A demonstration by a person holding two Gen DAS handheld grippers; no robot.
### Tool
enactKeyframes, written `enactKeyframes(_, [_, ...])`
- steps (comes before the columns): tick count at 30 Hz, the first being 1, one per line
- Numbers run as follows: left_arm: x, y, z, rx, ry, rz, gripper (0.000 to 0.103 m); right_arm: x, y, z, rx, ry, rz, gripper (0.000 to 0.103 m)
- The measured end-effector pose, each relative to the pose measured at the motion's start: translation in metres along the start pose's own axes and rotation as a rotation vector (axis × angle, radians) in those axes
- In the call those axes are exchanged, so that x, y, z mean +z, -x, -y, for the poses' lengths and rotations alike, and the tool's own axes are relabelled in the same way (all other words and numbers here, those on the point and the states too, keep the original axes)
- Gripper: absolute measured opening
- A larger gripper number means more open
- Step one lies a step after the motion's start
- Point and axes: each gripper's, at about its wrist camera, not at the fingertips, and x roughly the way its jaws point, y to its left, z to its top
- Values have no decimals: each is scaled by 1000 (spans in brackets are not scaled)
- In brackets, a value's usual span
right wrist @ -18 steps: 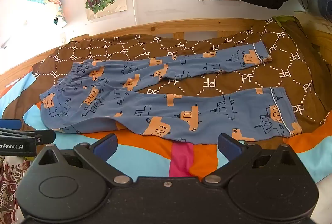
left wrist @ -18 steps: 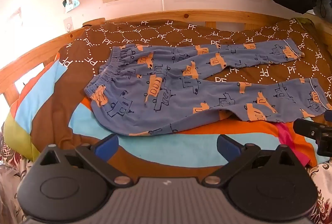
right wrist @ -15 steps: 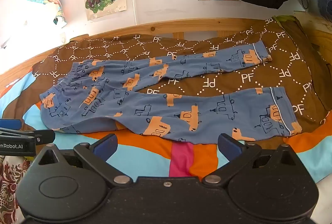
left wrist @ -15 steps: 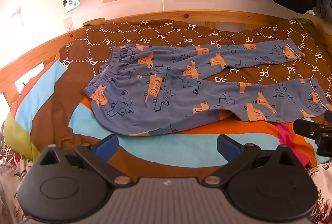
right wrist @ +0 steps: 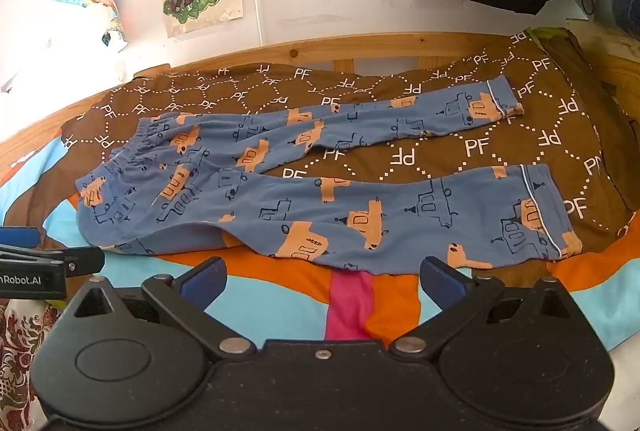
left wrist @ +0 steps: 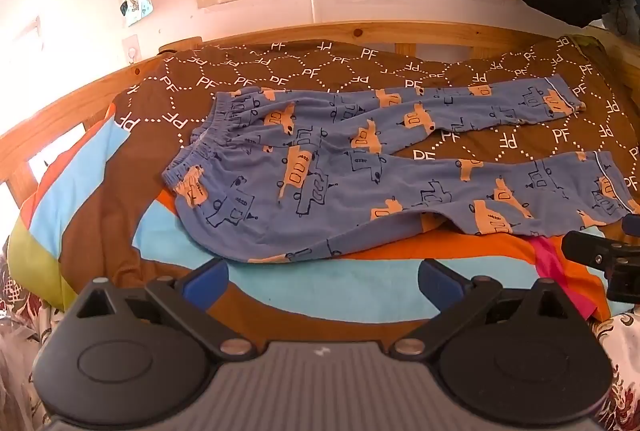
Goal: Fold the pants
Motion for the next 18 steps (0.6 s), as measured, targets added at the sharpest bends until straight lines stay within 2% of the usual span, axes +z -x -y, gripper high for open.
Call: enactKeyframes(18, [0, 0, -1, -1, 3, -2, 103, -1, -1, 0, 1, 0, -3, 102])
